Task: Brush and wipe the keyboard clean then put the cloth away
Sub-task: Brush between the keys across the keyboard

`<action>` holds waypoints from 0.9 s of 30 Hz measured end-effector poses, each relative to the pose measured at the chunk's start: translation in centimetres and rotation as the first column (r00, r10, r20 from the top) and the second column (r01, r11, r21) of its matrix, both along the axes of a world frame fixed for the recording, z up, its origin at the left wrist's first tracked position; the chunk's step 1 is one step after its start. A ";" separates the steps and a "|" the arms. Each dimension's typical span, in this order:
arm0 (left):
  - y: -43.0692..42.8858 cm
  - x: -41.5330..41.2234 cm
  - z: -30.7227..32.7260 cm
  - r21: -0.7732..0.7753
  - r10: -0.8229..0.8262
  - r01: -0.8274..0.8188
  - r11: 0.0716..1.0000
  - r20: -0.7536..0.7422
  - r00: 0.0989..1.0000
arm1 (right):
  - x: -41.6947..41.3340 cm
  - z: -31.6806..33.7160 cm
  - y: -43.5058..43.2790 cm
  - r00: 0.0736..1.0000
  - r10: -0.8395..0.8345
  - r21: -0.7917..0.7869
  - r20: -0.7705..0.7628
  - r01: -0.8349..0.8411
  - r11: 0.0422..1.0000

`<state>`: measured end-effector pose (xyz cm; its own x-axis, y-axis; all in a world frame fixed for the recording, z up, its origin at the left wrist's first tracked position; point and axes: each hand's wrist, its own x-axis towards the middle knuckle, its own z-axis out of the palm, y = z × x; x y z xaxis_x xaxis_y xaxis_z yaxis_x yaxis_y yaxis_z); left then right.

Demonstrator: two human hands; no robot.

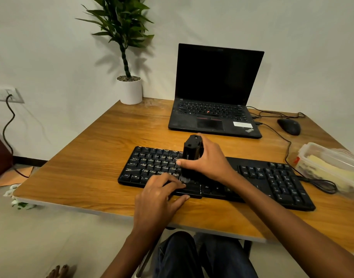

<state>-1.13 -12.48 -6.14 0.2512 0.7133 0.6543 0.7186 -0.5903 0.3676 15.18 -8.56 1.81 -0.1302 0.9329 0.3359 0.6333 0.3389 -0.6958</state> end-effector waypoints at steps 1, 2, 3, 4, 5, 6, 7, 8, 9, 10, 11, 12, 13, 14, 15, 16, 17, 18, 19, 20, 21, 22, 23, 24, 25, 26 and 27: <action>0.0 0.0 0.1 -0.002 -0.001 0.001 1.000 -0.004 1.000 | 0.2 0.0 0.2 1.000 -0.020 0.010 -0.001 0.020 1.000; -0.1 0.0 0.1 -0.004 -0.004 0.004 1.000 -0.002 1.000 | 0.3 0.2 0.3 0.999 -0.044 0.035 0.003 0.044 0.998; -0.1 0.0 0.1 -0.007 -0.005 0.005 1.000 0.005 1.000 | 0.4 0.4 0.5 0.998 -0.057 0.057 0.010 0.057 0.997; -0.1 0.0 0.1 -0.005 -0.007 0.007 1.000 0.012 1.000 | 0.4 0.5 0.5 0.998 -0.054 0.065 0.008 0.054 0.996; -0.1 -0.1 0.1 0.000 -0.010 0.010 1.000 0.015 1.000 | 0.3 0.4 0.3 0.999 -0.033 0.054 -0.004 0.034 0.998; -0.2 -0.1 0.0 0.007 -0.012 0.012 1.000 0.015 1.000 | 0.2 0.1 0.1 1.000 -0.004 0.030 -0.012 0.005 1.000; -0.2 -0.1 0.0 0.012 -0.010 0.009 1.000 0.013 1.000 | 0.2 -0.2 0.0 1.000 0.016 0.010 -0.004 -0.016 1.000; -0.1 -0.1 0.1 0.012 -0.005 0.005 1.000 0.009 1.000 | 0.2 -0.4 -0.1 1.000 0.014 0.006 0.005 -0.014 1.000; -0.1 -0.1 0.1 0.005 -0.002 0.002 1.000 0.005 1.000 | 0.5 -0.3 0.1 1.000 -0.012 0.016 0.002 0.012 1.000; -0.1 0.0 0.1 -0.004 0.001 0.000 1.000 0.005 1.000 | 0.7 -0.2 0.3 0.999 -0.051 0.040 -0.004 0.051 0.998; -0.2 0.0 0.1 -0.009 0.003 -0.003 1.000 0.007 1.000 | 1.0 0.1 0.6 0.997 -0.081 0.061 -0.008 0.082 0.995; -0.2 -0.1 0.1 -0.006 0.004 -0.004 1.000 0.009 1.000 | 1.0 0.2 0.7 0.996 -0.088 0.071 -0.015 0.089 0.994; -0.2 -0.1 0.1 0.000 0.003 -0.003 1.000 0.009 1.000 | 1.1 0.2 0.7 0.997 -0.066 0.059 -0.027 0.067 0.996; -0.2 0.0 0.1 0.004 0.002 -0.002 1.000 0.008 1.000 | 1.0 0.1 0.6 0.999 -0.018 0.028 -0.039 0.019 0.999; -0.2 0.0 0.1 0.004 0.002 -0.002 1.000 0.008 1.000 | 0.9 -0.1 0.4 0.999 0.031 -0.015 -0.044 -0.031 0.999; -0.1 0.0 0.1 0.003 0.004 -0.004 1.000 0.006 1.000 | 1.0 -0.3 0.4 0.998 0.058 -0.047 -0.040 -0.060 0.997; -0.2 0.0 0.2 -0.003 0.006 -0.006 1.000 0.005 1.000 | 1.3 -0.3 0.7 0.998 0.057 -0.057 -0.040 -0.059 0.997; -0.2 0.0 0.2 -0.009 0.006 -0.006 1.000 0.005 1.000 | 1.7 -0.2 1.4 0.999 0.030 -0.046 -0.044 -0.032 0.998; -0.2 0.0 0.2 -0.014 0.007 -0.007 1.000 0.006 1.000 | 2.1 0.0 2.2 0.999 -0.006 -0.026 -0.046 0.005 1.000; -0.2 0.0 0.3 -0.017 0.007 -0.007 1.000 0.007 1.000 | 2.5 0.2 3.0 0.998 -0.046 -0.008 -0.038 0.046 0.999; -0.2 -0.1 0.3 -0.020 0.006 -0.006 1.000 0.007 1.000 | 2.6 0.5 3.7 0.997 -0.079 0.004 -0.025 0.079 0.997; -0.2 -0.1 0.3 -0.021 0.005 -0.004 1.000 0.006 1.000 | 2.8 0.8 4.3 0.995 -0.101 0.022 -0.012 0.102 0.995; -0.2 -0.1 0.3 -0.020 0.004 -0.004 1.000 0.005 1.000 | 3.0 0.8 4.8 0.993 -0.116 0.039 -0.010 0.117 0.992; -0.2 -0.1 0.2 -0.018 0.005 -0.004 1.000 0.008 1.000 | 3.0 1.0 4.8 0.993 -0.117 0.046 -0.034 0.119 0.992; -0.2 -0.1 0.2 -0.015 0.004 -0.003 1.000 0.011 1.000 | 2.8 1.3 4.5 0.991 -0.104 0.034 -0.086 0.107 0.994; -0.1 -0.2 0.1 -0.007 0.003 -0.003 1.000 0.012 1.000 | 2.6 1.5 4.0 0.989 -0.070 0.009 -0.132 0.072 0.997; -0.1 -0.2 0.0 -0.002 0.005 -0.005 1.000 0.010 1.000 | 2.4 1.6 3.3 0.989 -0.016 -0.021 -0.145 0.013 1.000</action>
<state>-1.32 -12.57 -6.14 0.2407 0.7157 0.6557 0.7178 -0.5860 0.3761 17.58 -5.29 3.37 -0.0682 0.9409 0.3317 0.5300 0.3159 -0.7870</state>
